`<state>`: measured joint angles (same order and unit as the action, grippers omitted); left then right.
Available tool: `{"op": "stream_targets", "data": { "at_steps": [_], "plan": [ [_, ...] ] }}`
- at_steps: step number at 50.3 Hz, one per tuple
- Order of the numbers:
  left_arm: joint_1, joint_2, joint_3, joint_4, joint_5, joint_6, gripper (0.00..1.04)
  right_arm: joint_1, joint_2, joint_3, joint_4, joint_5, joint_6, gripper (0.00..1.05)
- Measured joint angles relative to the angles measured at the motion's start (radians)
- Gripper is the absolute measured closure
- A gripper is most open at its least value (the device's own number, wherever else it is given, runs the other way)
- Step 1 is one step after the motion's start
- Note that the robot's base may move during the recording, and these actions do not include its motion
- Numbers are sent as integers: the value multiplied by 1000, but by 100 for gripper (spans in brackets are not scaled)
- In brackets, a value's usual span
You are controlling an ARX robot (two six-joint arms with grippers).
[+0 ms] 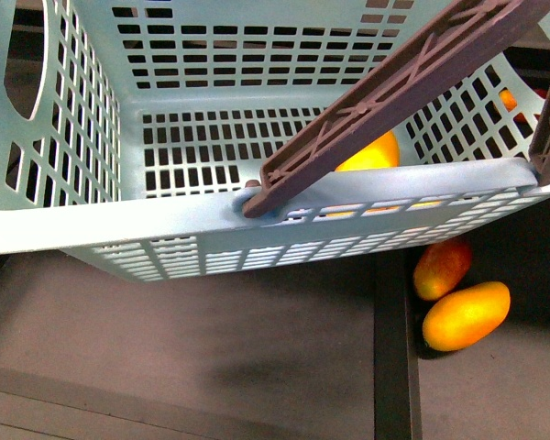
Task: Pick lemon and mango into basket
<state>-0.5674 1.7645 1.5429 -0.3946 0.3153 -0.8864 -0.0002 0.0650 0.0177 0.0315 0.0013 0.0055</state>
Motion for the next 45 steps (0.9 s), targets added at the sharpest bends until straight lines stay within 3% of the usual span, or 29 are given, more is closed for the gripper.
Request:
{"op": "stream_targets", "data": {
  "at_steps": [17, 29, 31, 36, 41, 43, 45],
  "plan": [
    [1, 1, 0, 0, 0, -1, 100, 0, -58, 0, -30, -1, -2, 101],
    [0, 1, 0, 0, 0, 0, 100, 0, -59, 0, -30, -1, -2, 53],
    [-8, 0, -10, 30, -60, -16, 100, 0, -59, 0, -30, -1, -2, 48],
    [-45, -11, -116, 273, -427, -177, 100, 0, -59, 0, -30, -1, -2, 32],
    [-42, -8, -188, 407, -696, -296, 100, 0, -60, 0, -30, 0, -2, 15],
    [-18, -3, -201, 442, -721, -334, 100, 0, -60, 0, -30, 1, -2, 8],
    [14, 8, -206, 474, -726, -372, 100, 0, -60, 0, -30, 1, -2, 9]
  ]
}}
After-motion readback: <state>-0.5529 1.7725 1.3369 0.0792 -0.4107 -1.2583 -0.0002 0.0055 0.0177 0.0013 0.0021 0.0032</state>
